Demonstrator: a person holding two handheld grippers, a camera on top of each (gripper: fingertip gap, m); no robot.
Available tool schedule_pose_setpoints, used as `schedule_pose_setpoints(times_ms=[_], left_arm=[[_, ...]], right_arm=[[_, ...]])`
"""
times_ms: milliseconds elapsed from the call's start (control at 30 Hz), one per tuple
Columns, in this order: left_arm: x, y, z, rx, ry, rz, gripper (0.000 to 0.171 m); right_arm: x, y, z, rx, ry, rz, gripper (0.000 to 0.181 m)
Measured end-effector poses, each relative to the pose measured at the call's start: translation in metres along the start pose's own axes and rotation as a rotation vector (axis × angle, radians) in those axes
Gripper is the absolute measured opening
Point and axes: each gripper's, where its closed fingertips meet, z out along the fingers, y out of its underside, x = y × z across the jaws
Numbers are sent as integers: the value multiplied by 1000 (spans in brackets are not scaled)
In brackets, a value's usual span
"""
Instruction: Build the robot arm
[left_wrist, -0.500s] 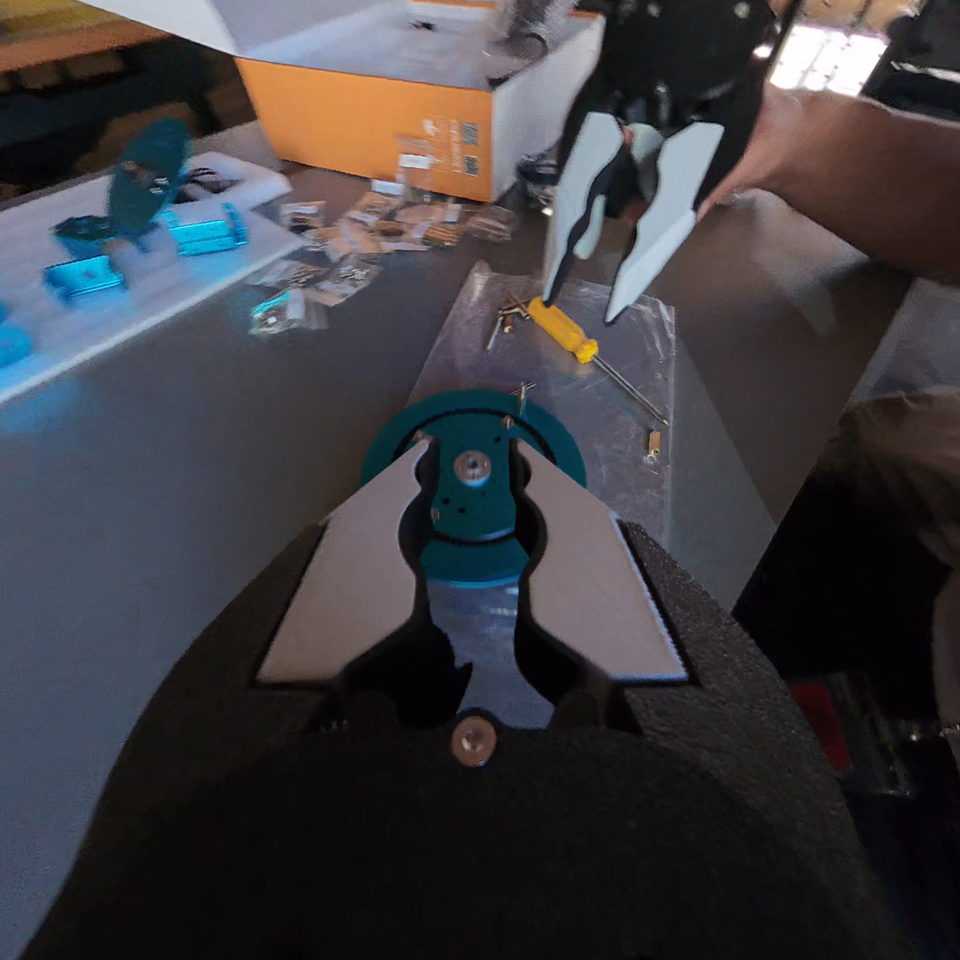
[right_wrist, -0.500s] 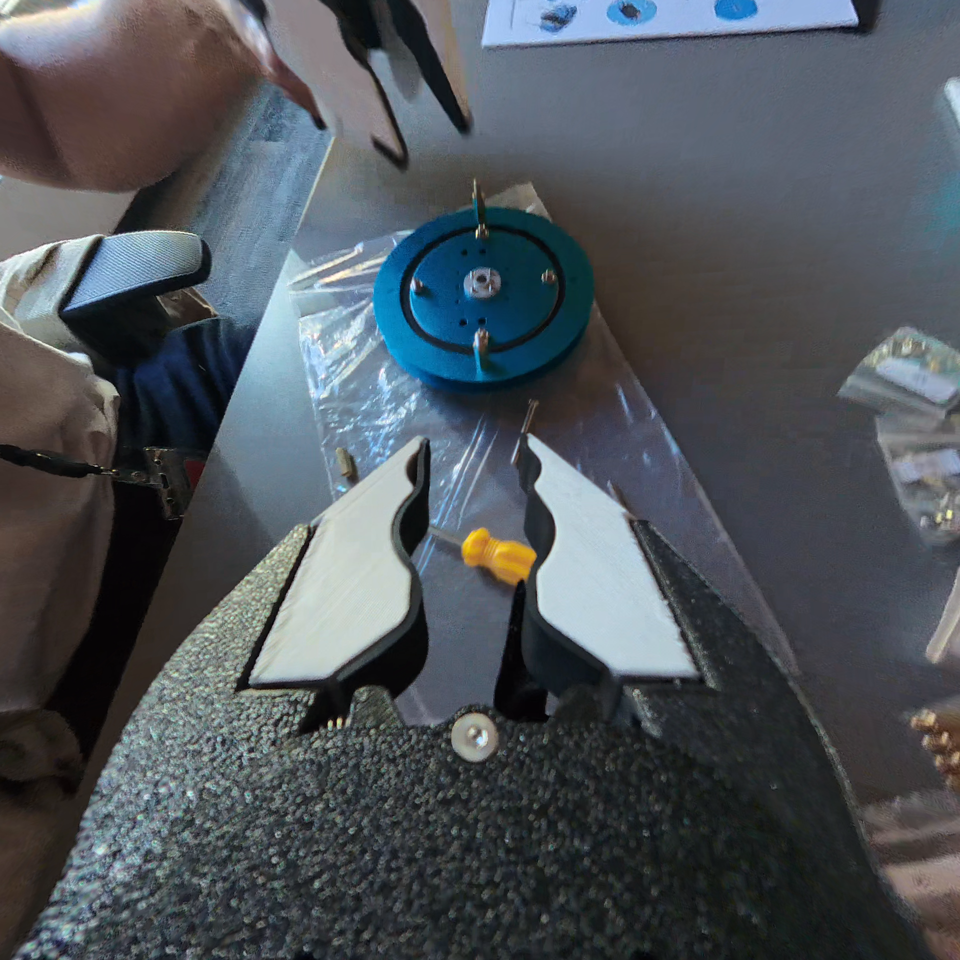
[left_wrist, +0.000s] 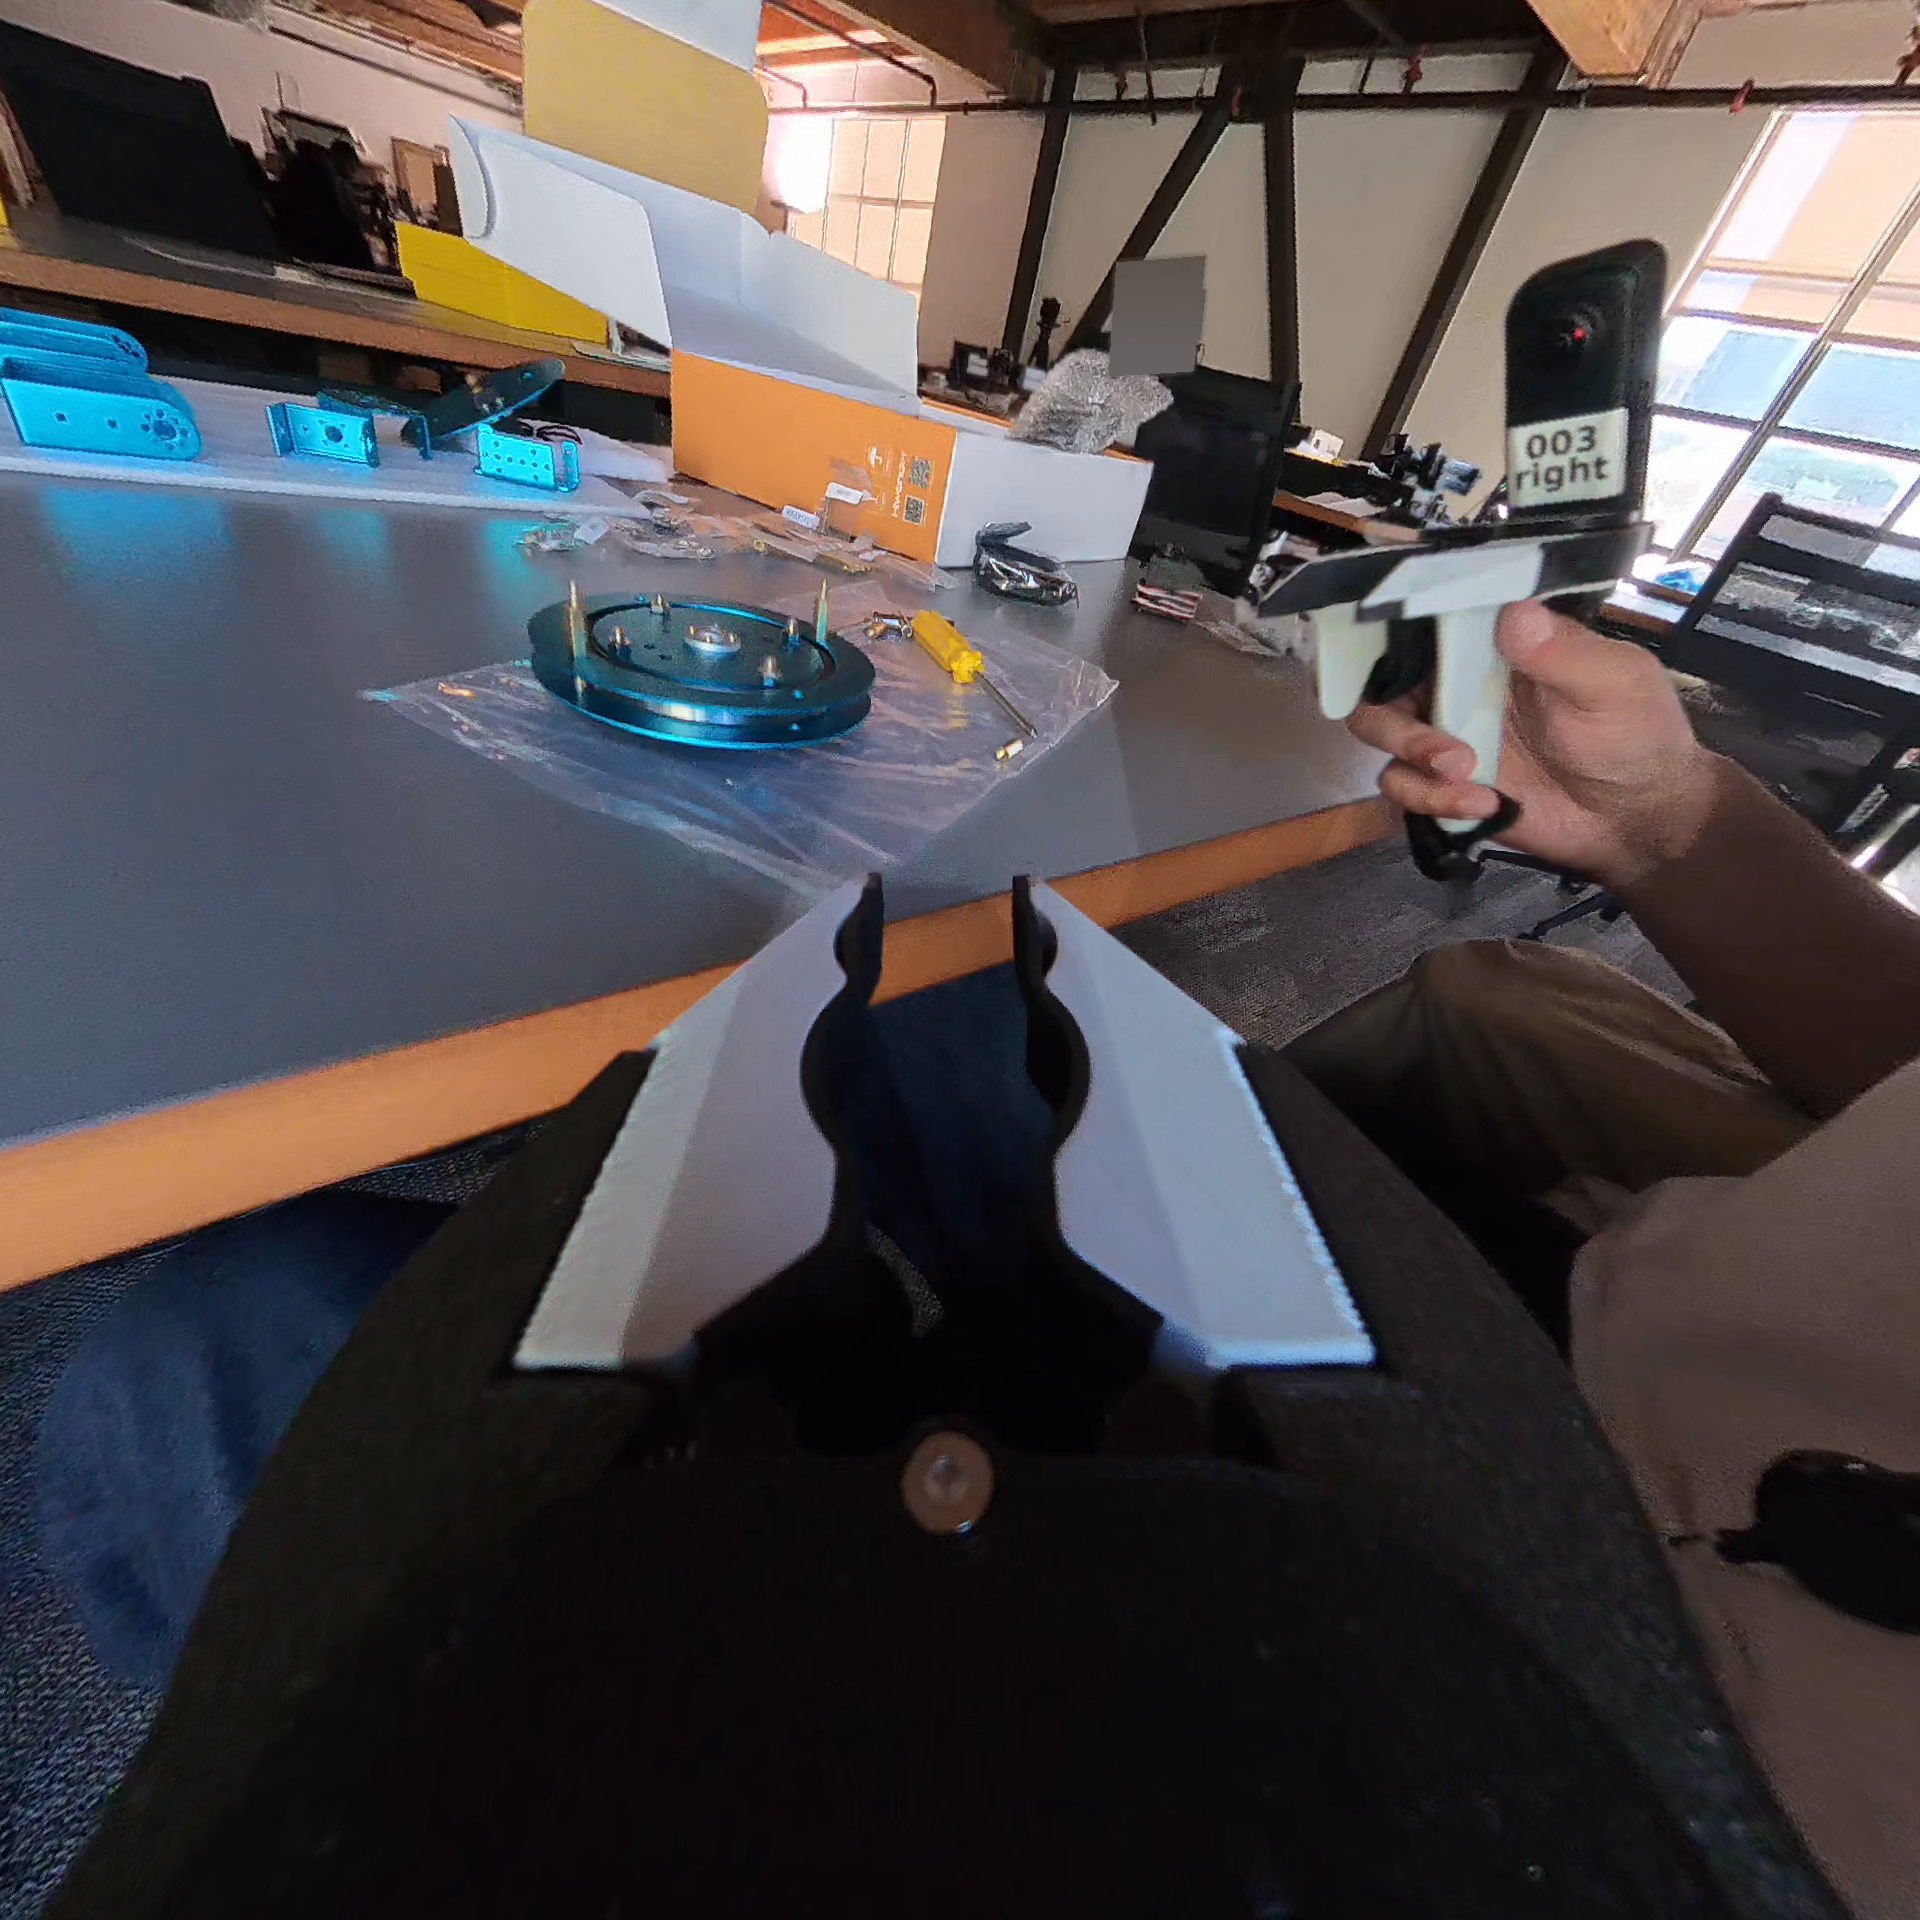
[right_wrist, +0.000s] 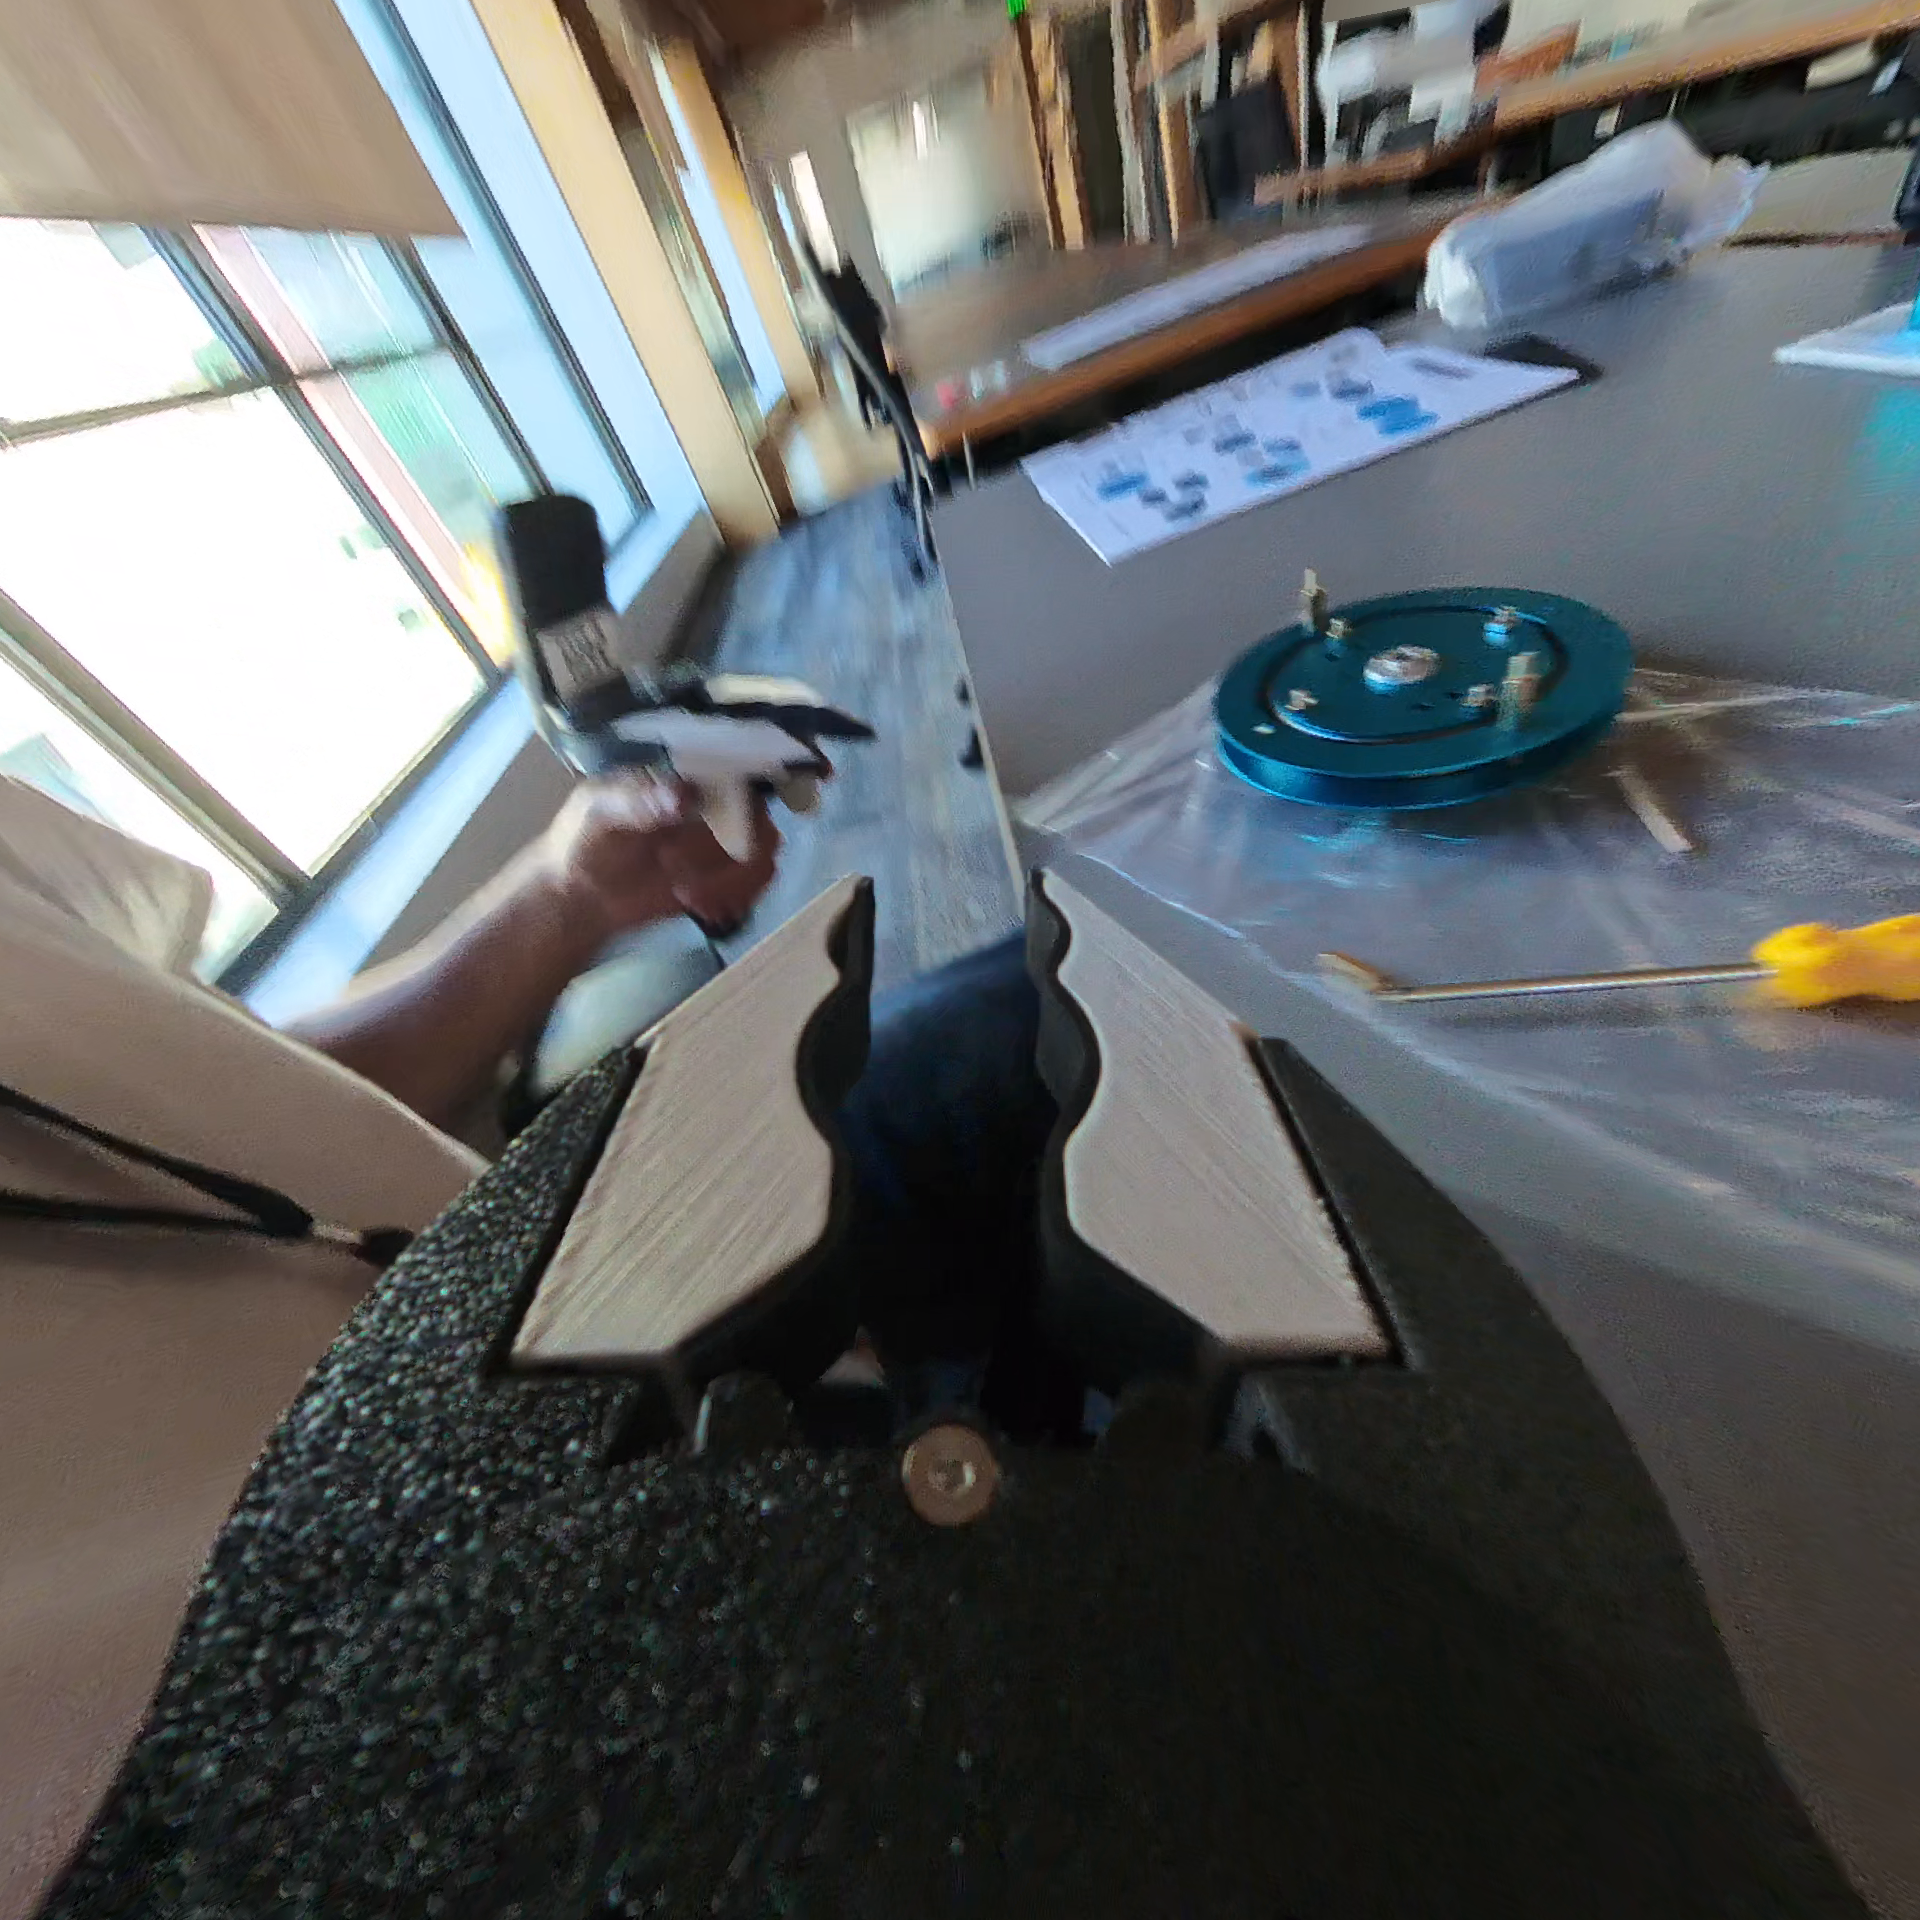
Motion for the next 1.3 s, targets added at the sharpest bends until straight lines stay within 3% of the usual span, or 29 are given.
schedule_pose_setpoints(times_ms=[133, 300, 400, 567, 700, 1000, 1300], left_arm=[[-5, 18, -2, 55, -118, 108, 20], [12, 25, 2, 80, -39, -79, 20], [16, 39, -1, 46, -60, -60, 19], [20, 51, -14, -16, -135, 56, 20], [29, 50, -18, 2, -106, -5, 20], [42, 64, -6, -56, -81, 44, 20], [41, 59, -20, -28, -109, 85, 19]], right_arm=[[-31, 21, -4, 169, 15, 57, 29], [-34, 46, -6, 96, 159, -81, 34], [-28, 59, -14, 117, 263, -131, 26], [-38, 76, -12, 116, 263, -54, 27], [-42, 91, -18, 94, 282, -28, 26], [-26, 81, -40, 160, 329, 1, 24], [-29, 70, -35, 204, 268, 32, 31]])
